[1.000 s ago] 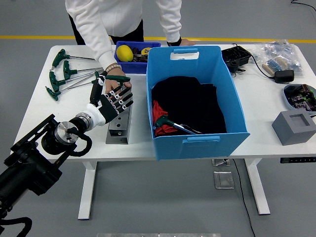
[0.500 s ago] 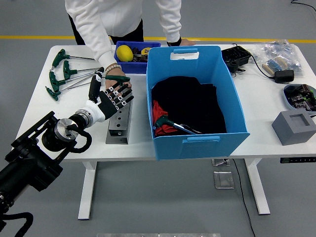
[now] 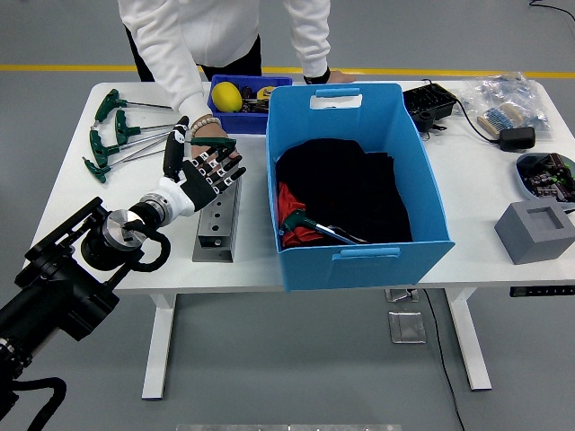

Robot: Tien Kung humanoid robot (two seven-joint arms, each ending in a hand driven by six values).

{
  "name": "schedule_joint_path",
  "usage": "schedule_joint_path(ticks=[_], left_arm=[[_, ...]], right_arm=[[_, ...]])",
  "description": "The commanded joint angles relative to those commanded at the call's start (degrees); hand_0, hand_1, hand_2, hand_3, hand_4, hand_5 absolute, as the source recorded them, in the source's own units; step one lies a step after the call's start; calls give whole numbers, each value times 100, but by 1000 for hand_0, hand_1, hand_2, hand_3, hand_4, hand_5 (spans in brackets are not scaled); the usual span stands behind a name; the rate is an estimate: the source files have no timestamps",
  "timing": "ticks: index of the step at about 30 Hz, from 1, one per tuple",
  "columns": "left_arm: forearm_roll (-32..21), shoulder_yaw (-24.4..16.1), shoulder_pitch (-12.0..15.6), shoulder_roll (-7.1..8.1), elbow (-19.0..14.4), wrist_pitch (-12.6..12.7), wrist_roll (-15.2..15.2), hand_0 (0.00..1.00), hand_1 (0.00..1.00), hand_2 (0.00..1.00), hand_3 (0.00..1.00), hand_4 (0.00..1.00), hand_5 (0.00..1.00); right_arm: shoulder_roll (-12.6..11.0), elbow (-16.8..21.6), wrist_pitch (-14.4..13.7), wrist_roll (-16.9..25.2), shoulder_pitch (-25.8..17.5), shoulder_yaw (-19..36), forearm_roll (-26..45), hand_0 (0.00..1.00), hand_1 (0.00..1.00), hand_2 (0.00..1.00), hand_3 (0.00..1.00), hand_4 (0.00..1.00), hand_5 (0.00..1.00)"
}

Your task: Lift tool from toolbox,place it in box,lift tool from toolbox,place it in box

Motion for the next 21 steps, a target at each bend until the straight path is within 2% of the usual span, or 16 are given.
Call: schedule_joint_path(ticks=[9, 11, 21], left_arm=[[-21, -6, -93, -41, 135, -22, -48, 549, 659, 825, 910, 902, 964], [-18, -8, -90, -48, 135, -22, -61, 570, 670, 853, 891, 900, 969], [-1, -17, -28, -44, -67, 10, -69, 597, 689, 868, 880, 898, 974]], right_arm=[[1, 5, 4, -1, 7, 9, -27, 621, 619, 680, 530, 774, 569], [2, 6, 3, -2, 2, 8, -21, 621, 618, 680, 530, 774, 569], [5, 10, 19, -17, -58, 47, -78, 620, 618, 680, 530, 774, 568]])
